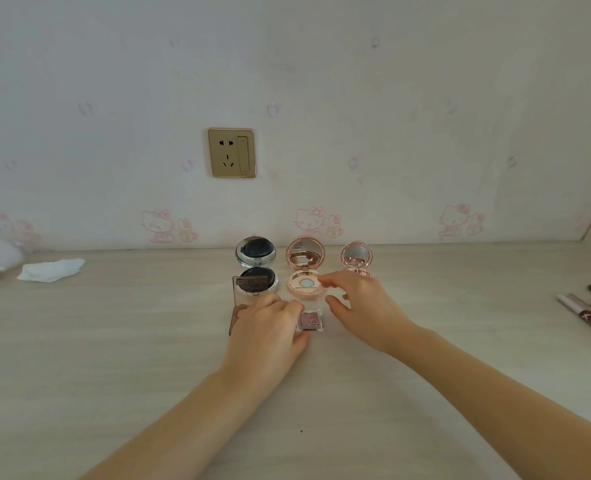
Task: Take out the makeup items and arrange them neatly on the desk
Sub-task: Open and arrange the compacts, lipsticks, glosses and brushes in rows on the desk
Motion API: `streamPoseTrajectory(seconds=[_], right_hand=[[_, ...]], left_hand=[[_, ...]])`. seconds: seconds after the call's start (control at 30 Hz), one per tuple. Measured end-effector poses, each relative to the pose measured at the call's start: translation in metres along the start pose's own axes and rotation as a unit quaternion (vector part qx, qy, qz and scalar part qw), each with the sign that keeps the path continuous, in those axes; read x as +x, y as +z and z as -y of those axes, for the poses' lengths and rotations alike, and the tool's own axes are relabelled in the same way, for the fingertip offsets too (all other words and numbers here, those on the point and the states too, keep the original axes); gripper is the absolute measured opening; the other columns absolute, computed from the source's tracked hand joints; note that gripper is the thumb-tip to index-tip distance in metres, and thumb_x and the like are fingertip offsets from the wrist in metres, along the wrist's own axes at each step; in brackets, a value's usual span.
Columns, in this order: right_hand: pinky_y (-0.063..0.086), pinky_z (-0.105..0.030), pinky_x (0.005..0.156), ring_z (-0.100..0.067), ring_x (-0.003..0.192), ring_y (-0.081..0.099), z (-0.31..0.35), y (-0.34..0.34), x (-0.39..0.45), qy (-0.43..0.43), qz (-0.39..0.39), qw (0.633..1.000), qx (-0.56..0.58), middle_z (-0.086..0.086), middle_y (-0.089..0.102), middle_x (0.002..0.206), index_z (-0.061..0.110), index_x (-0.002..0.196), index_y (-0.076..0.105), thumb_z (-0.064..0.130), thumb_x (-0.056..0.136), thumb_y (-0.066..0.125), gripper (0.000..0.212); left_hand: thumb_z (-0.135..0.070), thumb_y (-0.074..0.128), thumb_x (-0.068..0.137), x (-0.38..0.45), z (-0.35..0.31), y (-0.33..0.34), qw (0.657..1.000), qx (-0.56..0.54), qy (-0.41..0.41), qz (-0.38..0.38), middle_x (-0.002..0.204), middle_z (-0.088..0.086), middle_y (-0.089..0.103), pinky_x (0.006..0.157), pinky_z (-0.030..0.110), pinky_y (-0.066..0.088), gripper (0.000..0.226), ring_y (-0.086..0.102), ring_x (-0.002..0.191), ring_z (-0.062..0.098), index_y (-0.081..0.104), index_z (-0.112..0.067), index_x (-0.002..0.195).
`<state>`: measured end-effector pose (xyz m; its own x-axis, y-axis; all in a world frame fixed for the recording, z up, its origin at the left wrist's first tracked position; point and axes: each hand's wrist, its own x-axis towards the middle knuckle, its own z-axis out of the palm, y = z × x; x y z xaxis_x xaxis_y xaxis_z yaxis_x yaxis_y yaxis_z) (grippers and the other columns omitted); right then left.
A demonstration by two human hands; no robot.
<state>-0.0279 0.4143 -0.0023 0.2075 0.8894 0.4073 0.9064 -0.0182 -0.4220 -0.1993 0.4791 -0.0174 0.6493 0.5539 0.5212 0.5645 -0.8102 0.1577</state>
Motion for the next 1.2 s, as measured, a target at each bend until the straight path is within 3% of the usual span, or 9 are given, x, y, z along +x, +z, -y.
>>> streamPoseTrajectory(seconds=[0.13,0.27,0.57,0.93,1.07,1.2], right_hand=[[0.044,-0.027,0.096,-0.016,0.117,0.055,-0.009,-0.018,-0.019,0.004,-0.002,0.999,-0.034,0.004,0.061,0.126,0.02,0.129,0.056,0.02,0.094,0.053,0.035],[0.042,-0.029,0.1,-0.016,0.123,0.051,-0.025,-0.039,-0.046,0.026,0.014,0.996,-0.079,0.004,0.055,0.134,0.022,0.135,0.051,0.024,0.096,0.05,0.039],[0.04,-0.029,0.102,-0.013,0.134,0.038,-0.072,-0.099,-0.126,0.088,0.024,0.981,-0.17,0.004,0.043,0.143,0.027,0.142,0.038,0.031,0.098,0.044,0.045],[0.043,-0.028,0.099,-0.012,0.13,0.043,-0.153,-0.192,-0.219,0.177,-0.02,0.957,-0.227,0.006,0.05,0.139,0.024,0.137,0.047,0.031,0.097,0.049,0.041],[0.04,-0.031,0.104,-0.016,0.126,0.046,-0.187,-0.221,-0.237,0.208,-0.026,0.952,-0.222,0.002,0.052,0.135,0.019,0.133,0.051,0.026,0.095,0.052,0.039],[0.044,-0.028,0.096,-0.017,0.116,0.055,-0.219,-0.251,-0.249,0.236,-0.031,0.943,-0.233,0.002,0.059,0.126,0.019,0.125,0.057,0.022,0.092,0.055,0.033]], left_hand=[[-0.036,0.058,0.088,-0.001,-0.02,-0.008,0.999,-0.002,0.024,-0.026,0.09,-0.008,0.068,0.071,0.025,0.04,0.02,0.057,0.102,0.012,0.067,-0.022,0.099],[-0.037,0.05,0.093,-0.003,-0.042,-0.005,0.998,-0.027,0.057,-0.001,0.106,-0.009,0.065,0.079,0.023,0.039,0.028,0.049,0.114,0.008,0.061,-0.024,0.116],[-0.032,0.047,0.095,0.007,-0.125,0.025,0.99,-0.077,0.117,0.034,0.113,-0.008,0.064,0.089,0.025,0.041,0.031,0.046,0.118,0.01,0.057,-0.024,0.123],[-0.031,0.05,0.095,0.043,-0.249,0.075,0.964,-0.166,0.193,0.072,0.131,-0.006,0.058,0.098,0.022,0.034,0.036,0.044,0.125,0.012,0.057,-0.021,0.128],[-0.032,0.05,0.094,0.057,-0.289,0.093,0.954,-0.193,0.212,0.089,0.13,-0.006,0.058,0.098,0.023,0.035,0.036,0.042,0.126,0.011,0.057,-0.021,0.128],[-0.03,0.056,0.089,0.069,-0.332,0.104,0.94,-0.201,0.259,0.095,0.123,-0.005,0.06,0.097,0.025,0.037,0.035,0.044,0.121,0.014,0.06,-0.02,0.122]])
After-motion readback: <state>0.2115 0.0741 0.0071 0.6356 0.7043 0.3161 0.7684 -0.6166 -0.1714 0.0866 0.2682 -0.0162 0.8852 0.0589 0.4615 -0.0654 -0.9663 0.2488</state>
